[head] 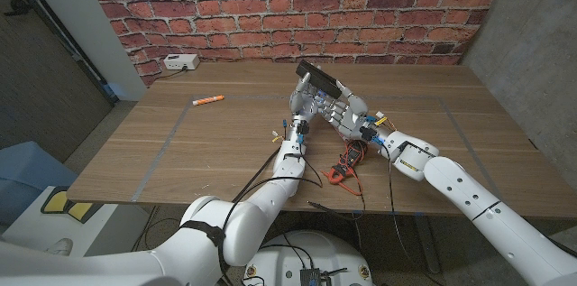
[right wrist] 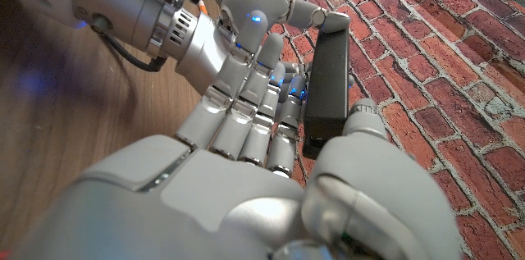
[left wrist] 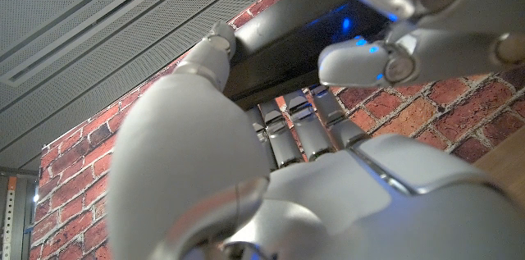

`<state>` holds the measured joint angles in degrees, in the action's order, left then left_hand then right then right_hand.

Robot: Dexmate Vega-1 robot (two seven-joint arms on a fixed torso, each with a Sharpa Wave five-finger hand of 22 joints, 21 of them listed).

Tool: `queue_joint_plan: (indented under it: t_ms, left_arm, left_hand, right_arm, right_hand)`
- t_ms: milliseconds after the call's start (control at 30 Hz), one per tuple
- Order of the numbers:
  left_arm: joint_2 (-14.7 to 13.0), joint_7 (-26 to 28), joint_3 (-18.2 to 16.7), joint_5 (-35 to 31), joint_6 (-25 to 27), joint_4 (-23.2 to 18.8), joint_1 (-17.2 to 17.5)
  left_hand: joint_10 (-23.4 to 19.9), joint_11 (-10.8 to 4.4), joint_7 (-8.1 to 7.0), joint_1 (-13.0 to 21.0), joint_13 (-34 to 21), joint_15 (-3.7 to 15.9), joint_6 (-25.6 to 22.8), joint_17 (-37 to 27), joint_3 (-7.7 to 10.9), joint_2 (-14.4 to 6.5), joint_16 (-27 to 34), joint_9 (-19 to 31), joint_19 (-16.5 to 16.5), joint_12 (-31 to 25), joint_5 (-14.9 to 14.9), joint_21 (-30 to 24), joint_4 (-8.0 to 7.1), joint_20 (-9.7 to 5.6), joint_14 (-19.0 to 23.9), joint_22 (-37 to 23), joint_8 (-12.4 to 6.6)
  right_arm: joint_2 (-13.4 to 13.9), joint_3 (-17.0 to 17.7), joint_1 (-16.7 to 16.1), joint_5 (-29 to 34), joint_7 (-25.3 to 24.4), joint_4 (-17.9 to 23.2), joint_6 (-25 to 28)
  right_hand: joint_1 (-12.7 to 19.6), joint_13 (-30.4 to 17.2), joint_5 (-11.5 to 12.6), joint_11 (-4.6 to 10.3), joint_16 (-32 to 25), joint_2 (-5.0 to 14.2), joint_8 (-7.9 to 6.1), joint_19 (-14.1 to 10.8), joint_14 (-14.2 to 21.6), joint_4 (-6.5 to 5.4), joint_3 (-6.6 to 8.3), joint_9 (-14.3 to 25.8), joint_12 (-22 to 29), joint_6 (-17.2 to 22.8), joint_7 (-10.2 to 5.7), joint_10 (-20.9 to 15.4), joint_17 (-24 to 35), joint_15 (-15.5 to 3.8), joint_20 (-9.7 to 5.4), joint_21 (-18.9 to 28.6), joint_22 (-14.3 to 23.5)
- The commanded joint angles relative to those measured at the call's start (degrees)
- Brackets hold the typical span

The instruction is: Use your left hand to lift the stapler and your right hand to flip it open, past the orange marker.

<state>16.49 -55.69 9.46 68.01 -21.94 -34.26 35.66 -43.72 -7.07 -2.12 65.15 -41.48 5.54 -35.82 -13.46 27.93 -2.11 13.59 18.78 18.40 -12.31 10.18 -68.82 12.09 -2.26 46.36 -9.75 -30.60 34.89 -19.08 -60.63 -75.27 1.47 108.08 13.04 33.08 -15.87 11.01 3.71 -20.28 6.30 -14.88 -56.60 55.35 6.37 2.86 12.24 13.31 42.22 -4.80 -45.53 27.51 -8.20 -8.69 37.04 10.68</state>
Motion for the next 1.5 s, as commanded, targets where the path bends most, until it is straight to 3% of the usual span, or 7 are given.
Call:
queue_joint_plan:
  t_ms: [33, 300, 667, 967, 1133, 1500]
  left_arm:
    - [0.33, -1.49, -0.6, -0.61, -0.23, 1.96, -0.69]
    - [0.41, -1.58, -0.74, -0.89, -0.14, 1.82, -0.49]
    - [0.33, -1.64, -0.82, -1.07, -0.04, 1.15, 0.07]
    - [0.27, -2.0, -0.77, -1.16, 0.18, 1.69, -0.25]
    - [0.15, -2.61, -0.68, -1.42, 0.28, 2.62, -0.82]
    - [0.42, -3.64, -1.32, -1.59, -0.31, 5.38, -2.41]
  left_hand:
    - [-4.76, -4.37, -5.93, 6.18, -1.78, 8.07, -10.35, -0.21, 2.51, -6.07, 0.31, 6.57, 0.13, 0.0, 0.29, -0.3, -2.81, -5.04, 0.52, -0.22, -5.64]
    - [-4.89, -4.39, -5.94, 6.27, -1.61, 8.07, -10.51, -0.23, 2.43, -6.08, 0.37, 6.44, 0.11, 0.08, 0.27, -0.34, -2.81, -5.01, 0.61, -0.22, -5.69]
    - [-5.26, -4.38, -5.83, 6.47, -1.47, 8.09, -10.65, -0.27, 2.23, -6.01, 0.5, 6.17, 0.07, 0.06, 0.21, -0.43, -2.75, -4.94, 0.81, -0.23, -5.74]
    - [-5.33, -4.35, -5.86, 6.6, -1.35, 8.09, -10.68, -0.26, 2.1, -5.93, 0.49, 6.0, 0.04, 0.12, 0.19, -0.48, -2.69, -4.92, 0.77, -0.23, -5.73]
    - [-5.37, -4.34, -5.92, 6.66, -1.33, 8.09, -10.93, -0.27, 2.05, -5.96, 0.51, 5.91, 0.05, 0.13, 0.18, -0.53, -2.7, -4.92, 0.81, -0.24, -5.82]
    - [-5.56, -4.32, -5.89, 6.81, -1.22, 8.12, -11.06, -0.3, 1.82, -5.93, 0.61, 5.65, 0.15, 0.15, 0.12, -0.73, -2.71, -4.85, 0.96, -0.27, -5.86]
  right_arm:
    - [-0.19, 0.13, -0.13, -0.57, -1.24, 0.62, 0.43]
    - [-1.0, 0.46, -0.74, -1.74, -2.17, 1.01, 0.07]
    - [-1.74, 0.56, -1.15, -2.69, -3.47, 1.23, -0.17]
    - [-2.17, 0.69, -1.4, -3.32, -3.95, 1.39, -0.41]
    - [-2.53, 0.88, -1.9, -3.38, -4.58, 1.9, -1.09]
    - [-2.74, 0.72, -1.67, -3.19, -3.87, 1.44, -1.55]
  right_hand:
    - [-0.33, 0.09, 0.0, 0.02, 0.28, 0.34, -0.61, 0.19, -0.42, -0.17, 0.37, -0.04, 0.02, 1.6, -0.29, -0.95, 0.17, -4.63, -0.08, -0.06, 0.05]
    - [1.92, 0.19, 0.58, 0.51, 0.3, 1.94, -0.67, 0.3, -0.19, 0.94, 2.16, -0.2, 0.35, 2.72, -0.66, -2.38, 0.4, -4.99, -0.44, -0.11, 0.06]
    - [3.78, -0.01, 1.17, 1.19, 0.39, 2.71, -0.65, 0.31, 0.07, 1.89, 3.64, -0.31, 0.59, 3.58, -1.01, -3.01, 0.54, -4.98, -0.97, -0.11, 0.07]
    - [6.26, -0.39, 2.44, 1.94, 0.57, 3.66, -0.7, 0.68, 0.41, 2.81, 6.05, -0.41, 0.97, 5.21, -2.01, -3.8, 0.78, -5.07, -1.32, -0.17, 0.1]
    - [10.23, -0.95, 4.31, 2.53, 0.76, 4.29, -0.5, 1.69, 0.73, 3.74, 9.66, -0.41, 1.31, 6.49, -2.76, -4.37, 1.18, -5.25, -1.87, -0.31, 0.19]
    - [15.45, -2.34, 6.03, 3.81, -0.3, 3.93, -1.39, 2.53, 2.74, 3.65, 14.34, 1.11, 2.55, 8.99, -3.76, -6.49, 2.99, -5.38, -3.14, 0.3, 0.57]
